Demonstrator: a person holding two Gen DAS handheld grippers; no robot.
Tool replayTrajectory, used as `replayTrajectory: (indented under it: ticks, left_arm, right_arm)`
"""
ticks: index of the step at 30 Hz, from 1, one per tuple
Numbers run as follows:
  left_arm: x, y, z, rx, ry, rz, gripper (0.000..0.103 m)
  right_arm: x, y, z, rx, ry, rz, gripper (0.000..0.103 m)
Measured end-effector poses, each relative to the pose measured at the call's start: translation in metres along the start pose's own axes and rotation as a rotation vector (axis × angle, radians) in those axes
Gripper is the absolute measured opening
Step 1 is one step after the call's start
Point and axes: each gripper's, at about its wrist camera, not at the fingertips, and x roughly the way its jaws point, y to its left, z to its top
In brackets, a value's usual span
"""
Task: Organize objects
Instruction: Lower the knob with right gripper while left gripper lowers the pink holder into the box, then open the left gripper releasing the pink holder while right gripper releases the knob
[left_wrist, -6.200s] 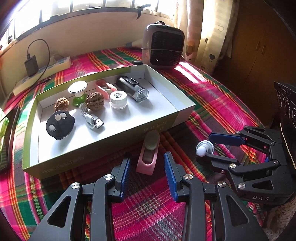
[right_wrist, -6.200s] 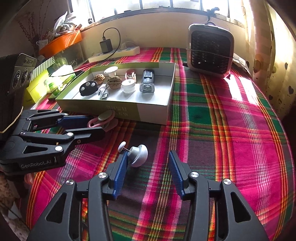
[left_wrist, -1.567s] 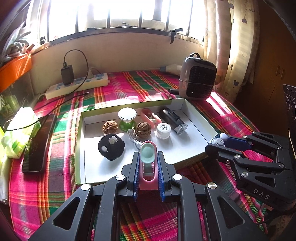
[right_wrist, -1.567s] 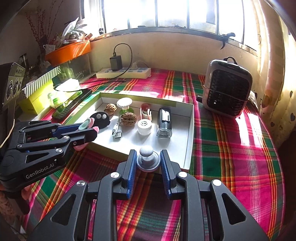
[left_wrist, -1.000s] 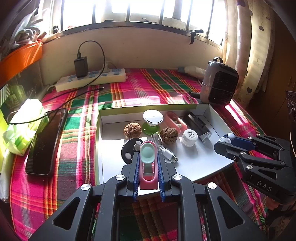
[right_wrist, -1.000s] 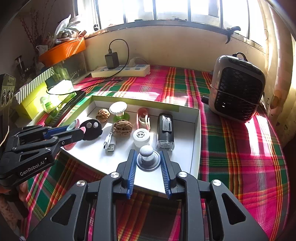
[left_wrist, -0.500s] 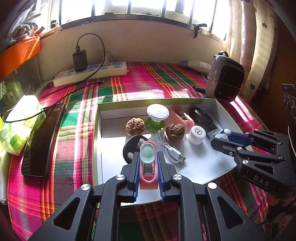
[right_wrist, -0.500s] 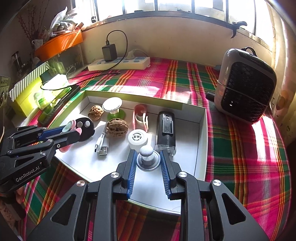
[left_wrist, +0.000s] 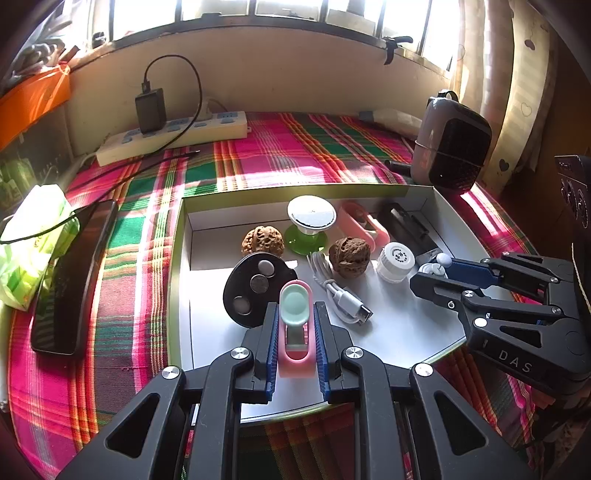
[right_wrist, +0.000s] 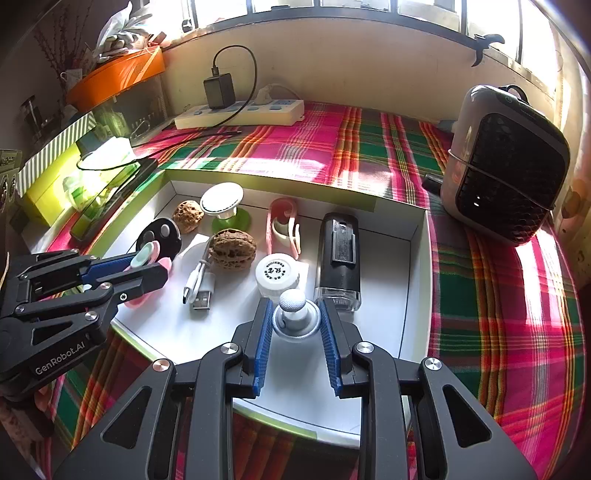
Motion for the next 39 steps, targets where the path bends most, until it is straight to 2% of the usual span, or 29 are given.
replayTrajectory:
  ticks: [31,39]
  left_arm:
    - [0.0046,-0.0011,-0.0004,0.001,0.016,0.000,0.016]
    - [0.0032,-0.0009,-0.0022,0.002,0.018,0.007,0.020]
  right_arm:
    - [0.0066,0.0039,-0.0017,0.007,0.007,0.004,0.027]
    - [0.0048,0.0041,-0.0033,0.013,0.008,0.012,0.029]
